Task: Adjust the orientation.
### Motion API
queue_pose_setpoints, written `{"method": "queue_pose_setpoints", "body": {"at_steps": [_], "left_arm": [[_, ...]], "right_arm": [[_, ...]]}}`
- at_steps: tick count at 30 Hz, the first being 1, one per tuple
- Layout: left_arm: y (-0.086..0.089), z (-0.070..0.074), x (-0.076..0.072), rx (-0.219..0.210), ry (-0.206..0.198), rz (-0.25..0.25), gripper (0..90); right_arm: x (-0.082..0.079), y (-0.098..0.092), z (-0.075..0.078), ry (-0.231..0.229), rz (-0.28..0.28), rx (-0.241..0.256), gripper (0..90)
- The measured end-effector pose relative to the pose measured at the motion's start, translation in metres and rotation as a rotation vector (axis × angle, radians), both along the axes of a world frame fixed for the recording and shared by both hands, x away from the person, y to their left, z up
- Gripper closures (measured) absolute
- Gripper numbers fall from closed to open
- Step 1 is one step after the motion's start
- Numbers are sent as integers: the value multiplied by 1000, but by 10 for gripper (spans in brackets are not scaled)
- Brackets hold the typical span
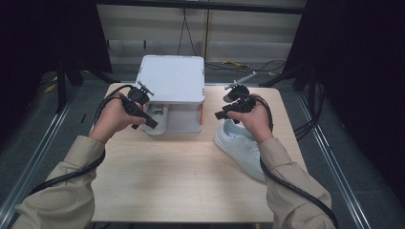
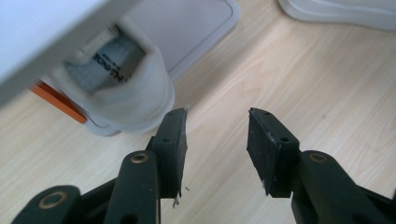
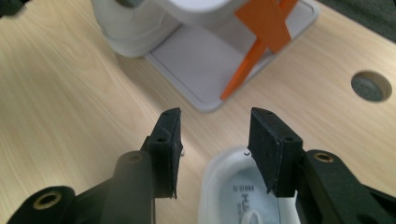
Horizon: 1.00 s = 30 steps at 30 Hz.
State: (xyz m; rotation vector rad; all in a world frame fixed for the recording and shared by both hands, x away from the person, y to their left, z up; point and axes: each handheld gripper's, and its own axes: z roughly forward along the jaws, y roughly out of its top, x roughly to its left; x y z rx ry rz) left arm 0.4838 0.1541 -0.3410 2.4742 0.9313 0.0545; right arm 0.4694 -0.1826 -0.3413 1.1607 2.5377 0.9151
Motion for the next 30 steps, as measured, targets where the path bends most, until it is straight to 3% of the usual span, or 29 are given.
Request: {"method": "queue_pose_setpoints", "body": {"at_steps": [3,4,6,12,16,19,22,24,30], "left_arm": [[-4,7,6,6,-3,1,575],[-6,11,8,30,-24,3,575],[-7,15,10,39,-37,0,575],[-13,26,23,16,-13,-3,592],[-17,34,35,49,-53,4,626],[-20,39,43,29,-72,17,655],[-21,40,52,24,-103,33,703],[-21,38,57,1,-103,44,738],[-19,26,68,-15,-98,94,856]], "right_arm": [[-7,-5,-10,22,-15,-3,504],[-7,-6,-12,20,-9,-3,504],[-12,-8,-15,32,-15,-13,504],[-20,-13,-23,42,-17,-42,482],[-22,-16,-29,62,-23,-41,474],[-23,-18,-35,83,-27,-53,466],[-22,-19,-40,101,-41,-48,463],[-21,-19,-42,107,-46,-48,462],[-17,-11,-46,137,-63,-37,449]]}}
